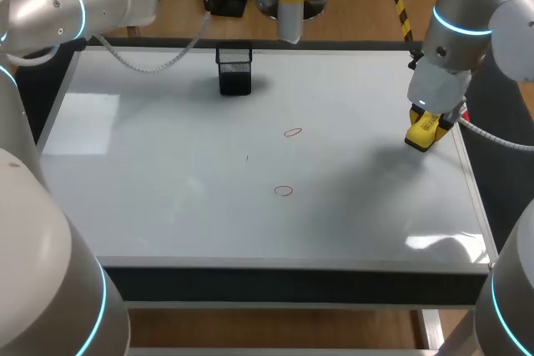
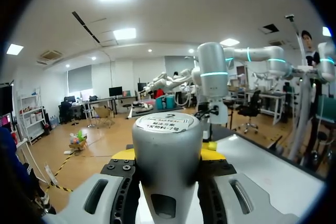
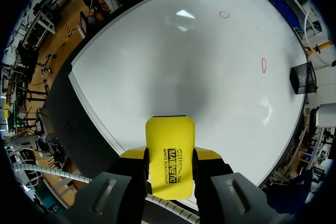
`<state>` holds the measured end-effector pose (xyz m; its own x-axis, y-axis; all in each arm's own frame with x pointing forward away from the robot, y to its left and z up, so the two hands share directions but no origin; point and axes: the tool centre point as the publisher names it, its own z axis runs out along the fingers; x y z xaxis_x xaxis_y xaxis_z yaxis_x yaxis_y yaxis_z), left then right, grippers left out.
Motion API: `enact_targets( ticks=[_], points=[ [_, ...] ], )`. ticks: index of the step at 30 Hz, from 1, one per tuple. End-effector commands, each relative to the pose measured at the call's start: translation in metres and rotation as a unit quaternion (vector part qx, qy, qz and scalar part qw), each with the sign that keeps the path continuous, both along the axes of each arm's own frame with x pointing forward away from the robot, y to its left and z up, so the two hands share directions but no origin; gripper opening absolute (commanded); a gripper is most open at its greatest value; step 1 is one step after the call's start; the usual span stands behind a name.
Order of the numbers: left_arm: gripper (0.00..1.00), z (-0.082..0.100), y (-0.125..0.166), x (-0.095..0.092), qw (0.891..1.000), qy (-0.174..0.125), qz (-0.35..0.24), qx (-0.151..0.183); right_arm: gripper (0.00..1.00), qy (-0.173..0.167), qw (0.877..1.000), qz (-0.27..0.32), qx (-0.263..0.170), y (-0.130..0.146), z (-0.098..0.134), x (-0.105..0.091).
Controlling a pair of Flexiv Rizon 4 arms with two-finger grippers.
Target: Pick up the inspection probe, press it on each red-marked spot on the whiteboard one by one, put down the probe, pick up the eraser, and wipe off all the red marks.
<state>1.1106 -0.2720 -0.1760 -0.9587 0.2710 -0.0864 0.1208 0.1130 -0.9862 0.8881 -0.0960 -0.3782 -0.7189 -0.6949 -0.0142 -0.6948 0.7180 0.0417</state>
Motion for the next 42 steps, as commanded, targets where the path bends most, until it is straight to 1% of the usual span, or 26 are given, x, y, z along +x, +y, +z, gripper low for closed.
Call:
enact_targets(
  ticks=[1, 12, 15, 17, 23, 26, 28, 33, 36, 42],
  points=[
    [0.0, 0.0, -0.001, 0.003, 1.0, 0.001, -0.004, -0.001, 0.0, 0.0, 1.0, 0.001, -0.001, -0.001, 0.001, 0.0],
    [0.0, 0.0, -0.001, 0.003, 1.0, 0.001, -0.004, -0.001, 0.0, 0.0, 1.0, 0.001, -0.001, -0.001, 0.001, 0.0],
    [0.0, 0.0, -0.001, 0.003, 1.0, 0.001, -0.004, -0.001, 0.0, 0.003, 1.0, 0.022, -0.004, 0.014, 0.0, 0.004],
    [0.0, 0.0, -0.001, 0.003, 1.0, 0.001, -0.004, -0.001, 0.0, 0.01, 0.999, 0.033, -0.019, 0.026, 0.0, 0.004],
    [0.0, 0.0, -0.001, 0.003, 1.0, 0.001, -0.004, -0.001, 0.0, 0.009, 0.997, 0.072, -0.037, 0.057, 0.006, -0.001],
    [0.0, 0.0, -0.001, 0.003, 1.0, 0.001, -0.004, -0.001, 0.0, 0.013, 0.994, 0.097, -0.045, 0.076, 0.004, -0.003],
    [0.0, 0.0, -0.001, 0.003, 1.0, 0.001, -0.004, -0.001, 0.0, 0.012, 0.993, 0.11, -0.04, 0.089, 0.003, -0.003],
    [0.0, 0.0, -0.001, 0.003, 1.0, 0.001, -0.004, -0.001, 0.0, 0.012, 0.986, 0.158, -0.045, 0.127, 0.002, -0.002],
    [0.0, 0.0, -0.001, 0.003, 1.0, 0.001, -0.004, -0.001, 0.0, 0.009, 0.983, 0.181, -0.04, 0.147, 0.002, 0.0],
    [0.0, 0.0, -0.001, 0.003, 1.0, 0.001, -0.004, -0.001, 0.0, 0.007, 0.97, 0.238, -0.04, 0.187, 0.0, 0.005]
  ],
)
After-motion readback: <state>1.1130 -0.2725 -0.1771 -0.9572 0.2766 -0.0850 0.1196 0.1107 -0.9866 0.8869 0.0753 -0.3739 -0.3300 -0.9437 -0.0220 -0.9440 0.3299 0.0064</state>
